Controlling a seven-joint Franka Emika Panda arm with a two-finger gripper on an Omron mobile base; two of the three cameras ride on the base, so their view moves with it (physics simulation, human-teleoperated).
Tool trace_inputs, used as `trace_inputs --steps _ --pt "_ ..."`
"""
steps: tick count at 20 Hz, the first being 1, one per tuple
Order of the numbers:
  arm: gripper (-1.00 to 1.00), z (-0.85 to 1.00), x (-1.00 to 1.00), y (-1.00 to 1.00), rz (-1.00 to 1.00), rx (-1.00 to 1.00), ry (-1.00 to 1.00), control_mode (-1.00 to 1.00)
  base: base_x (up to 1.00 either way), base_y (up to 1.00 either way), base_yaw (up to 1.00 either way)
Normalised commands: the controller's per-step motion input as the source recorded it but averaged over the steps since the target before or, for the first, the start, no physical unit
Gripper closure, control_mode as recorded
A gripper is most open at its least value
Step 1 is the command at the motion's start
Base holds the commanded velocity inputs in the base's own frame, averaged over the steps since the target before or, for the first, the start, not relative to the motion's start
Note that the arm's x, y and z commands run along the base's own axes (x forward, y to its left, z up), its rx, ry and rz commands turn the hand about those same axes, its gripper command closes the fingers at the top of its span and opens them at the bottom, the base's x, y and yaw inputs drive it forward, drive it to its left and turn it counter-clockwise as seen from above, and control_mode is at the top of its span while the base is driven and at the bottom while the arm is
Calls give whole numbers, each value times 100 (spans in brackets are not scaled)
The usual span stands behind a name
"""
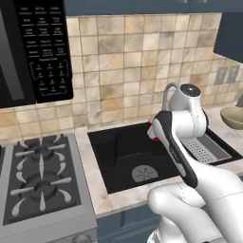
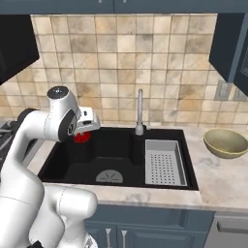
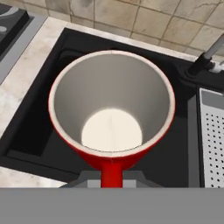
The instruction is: Pick the mug and place it in the sink. Pick the bowl and place it in the open cabinet and then close the cabinet.
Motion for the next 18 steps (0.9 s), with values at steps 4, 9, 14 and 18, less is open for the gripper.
trace_inputs --steps 4,9,14,18 --pt "100 0 0 0 0 0 0 100 57 4 -17" --pt "100 0 0 0 0 0 0 100 60 8 -16" --pt "100 0 0 0 0 0 0 100 53 7 -17" --pt "100 0 18 8 -7 0 0 -100 20 6 -8"
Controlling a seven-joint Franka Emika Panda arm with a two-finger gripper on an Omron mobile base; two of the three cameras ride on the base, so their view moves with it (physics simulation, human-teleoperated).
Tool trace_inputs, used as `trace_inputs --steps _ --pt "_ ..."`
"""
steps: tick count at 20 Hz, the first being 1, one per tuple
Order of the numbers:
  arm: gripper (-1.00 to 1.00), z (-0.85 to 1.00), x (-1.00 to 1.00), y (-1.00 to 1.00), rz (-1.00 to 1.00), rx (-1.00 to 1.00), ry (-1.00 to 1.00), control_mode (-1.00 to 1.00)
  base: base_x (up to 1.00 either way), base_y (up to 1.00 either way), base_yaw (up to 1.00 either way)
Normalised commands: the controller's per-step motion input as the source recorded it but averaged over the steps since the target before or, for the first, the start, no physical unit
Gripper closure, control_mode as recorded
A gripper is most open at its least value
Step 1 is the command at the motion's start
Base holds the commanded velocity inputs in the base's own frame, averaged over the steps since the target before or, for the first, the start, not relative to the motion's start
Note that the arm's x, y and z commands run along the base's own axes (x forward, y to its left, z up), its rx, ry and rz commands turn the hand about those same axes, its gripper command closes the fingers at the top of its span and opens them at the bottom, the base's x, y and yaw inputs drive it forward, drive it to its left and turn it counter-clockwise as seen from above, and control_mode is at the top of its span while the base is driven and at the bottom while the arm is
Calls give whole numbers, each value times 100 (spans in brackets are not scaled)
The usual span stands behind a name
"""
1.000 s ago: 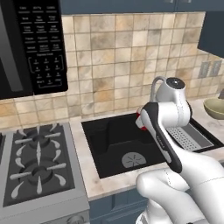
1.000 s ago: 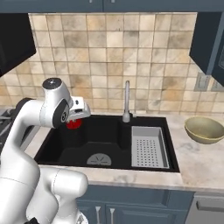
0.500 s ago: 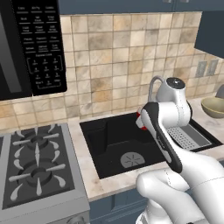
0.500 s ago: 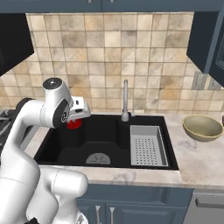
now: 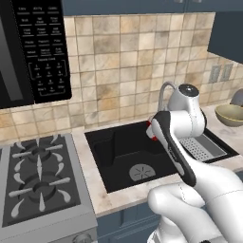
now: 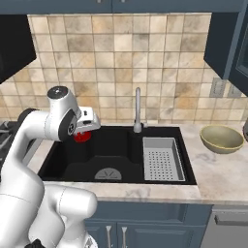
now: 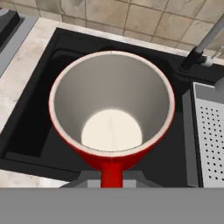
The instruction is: Pick the mug and place it in the sink. Pick the bowl and place it in the open cabinet and then close the cabinet.
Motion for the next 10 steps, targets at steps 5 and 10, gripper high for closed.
trace_inputs --steps 5,10 --pt "100 -9 42 18 -12 0 4 -100 0 0 0" --pt "100 -15 42 22 -14 0 3 -100 0 0 0"
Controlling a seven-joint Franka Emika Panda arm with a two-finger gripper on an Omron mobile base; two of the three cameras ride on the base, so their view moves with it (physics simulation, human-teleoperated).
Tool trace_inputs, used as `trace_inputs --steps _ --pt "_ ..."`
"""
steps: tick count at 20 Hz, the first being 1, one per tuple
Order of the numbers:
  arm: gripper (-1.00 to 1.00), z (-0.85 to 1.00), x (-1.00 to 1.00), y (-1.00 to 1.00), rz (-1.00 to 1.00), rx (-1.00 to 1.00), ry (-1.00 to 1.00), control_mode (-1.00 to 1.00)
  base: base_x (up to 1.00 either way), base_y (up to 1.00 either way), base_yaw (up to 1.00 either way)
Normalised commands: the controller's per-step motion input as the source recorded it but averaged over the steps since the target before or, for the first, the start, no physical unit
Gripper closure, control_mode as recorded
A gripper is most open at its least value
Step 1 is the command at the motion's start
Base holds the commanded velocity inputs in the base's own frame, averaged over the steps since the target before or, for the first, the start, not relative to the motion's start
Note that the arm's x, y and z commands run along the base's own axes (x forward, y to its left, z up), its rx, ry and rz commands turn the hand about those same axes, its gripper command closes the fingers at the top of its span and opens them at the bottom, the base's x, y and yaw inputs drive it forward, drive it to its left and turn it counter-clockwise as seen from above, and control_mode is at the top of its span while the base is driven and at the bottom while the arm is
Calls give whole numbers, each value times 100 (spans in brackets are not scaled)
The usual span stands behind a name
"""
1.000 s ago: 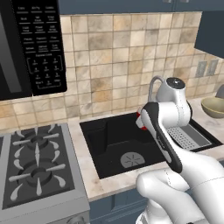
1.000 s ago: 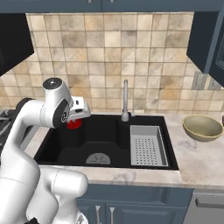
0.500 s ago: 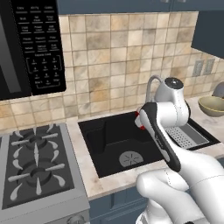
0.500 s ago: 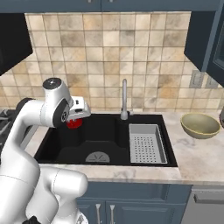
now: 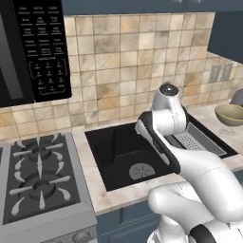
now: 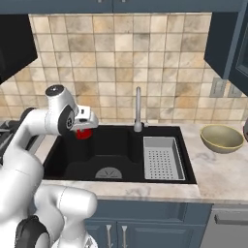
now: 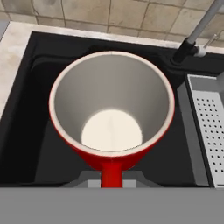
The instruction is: Pick the mug and place it in the sink. Pick the bowl and place it in the open cabinet and then close the cabinet.
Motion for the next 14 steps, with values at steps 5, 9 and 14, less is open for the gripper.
trace_inputs --steps 5,9,14 --pt "100 -9 33 3 -14 1 7 -100 0 0 0" --pt "100 0 27 0 -12 3 14 -100 0 0 0" --pt "100 0 18 0 -9 4 17 -100 0 0 0"
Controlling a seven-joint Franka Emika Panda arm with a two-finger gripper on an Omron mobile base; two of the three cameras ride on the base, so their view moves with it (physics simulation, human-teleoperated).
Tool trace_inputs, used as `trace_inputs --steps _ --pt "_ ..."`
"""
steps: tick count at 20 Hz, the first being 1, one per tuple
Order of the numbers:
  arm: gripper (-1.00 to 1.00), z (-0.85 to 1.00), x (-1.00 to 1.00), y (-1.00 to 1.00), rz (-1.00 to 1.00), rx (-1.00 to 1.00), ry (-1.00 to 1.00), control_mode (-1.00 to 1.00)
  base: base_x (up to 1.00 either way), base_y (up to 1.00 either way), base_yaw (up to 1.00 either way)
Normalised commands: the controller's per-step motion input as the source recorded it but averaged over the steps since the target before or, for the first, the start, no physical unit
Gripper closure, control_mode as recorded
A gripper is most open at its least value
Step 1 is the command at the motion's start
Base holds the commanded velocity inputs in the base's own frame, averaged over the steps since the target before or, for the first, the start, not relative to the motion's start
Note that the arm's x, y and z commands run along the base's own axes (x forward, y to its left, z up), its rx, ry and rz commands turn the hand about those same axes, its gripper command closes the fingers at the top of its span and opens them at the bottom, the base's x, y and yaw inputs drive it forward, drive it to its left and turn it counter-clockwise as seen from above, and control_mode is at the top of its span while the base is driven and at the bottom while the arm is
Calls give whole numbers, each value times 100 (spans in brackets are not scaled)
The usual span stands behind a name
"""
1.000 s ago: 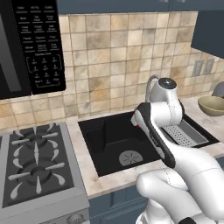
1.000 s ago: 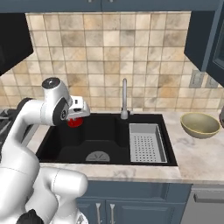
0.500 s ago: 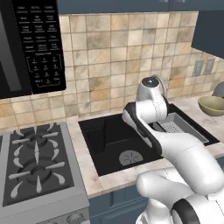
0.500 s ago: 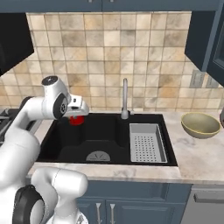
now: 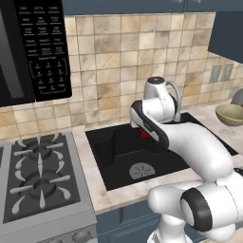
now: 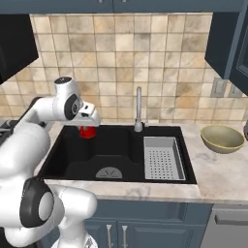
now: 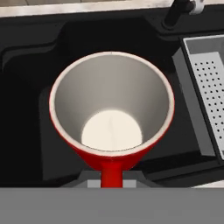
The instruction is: Pick the mug and place it in the sink. Pick the bowl and place it in the open cabinet and then close the cabinet.
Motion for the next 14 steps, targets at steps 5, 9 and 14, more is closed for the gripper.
trace_inputs --steps 5,9,14 --pt "100 -6 6 0 -6 5 14 -100 0 0 0" --pt "100 -19 5 -2 -2 6 9 -100 0 0 0" --pt "100 -31 4 -10 0 9 1 -100 0 0 0"
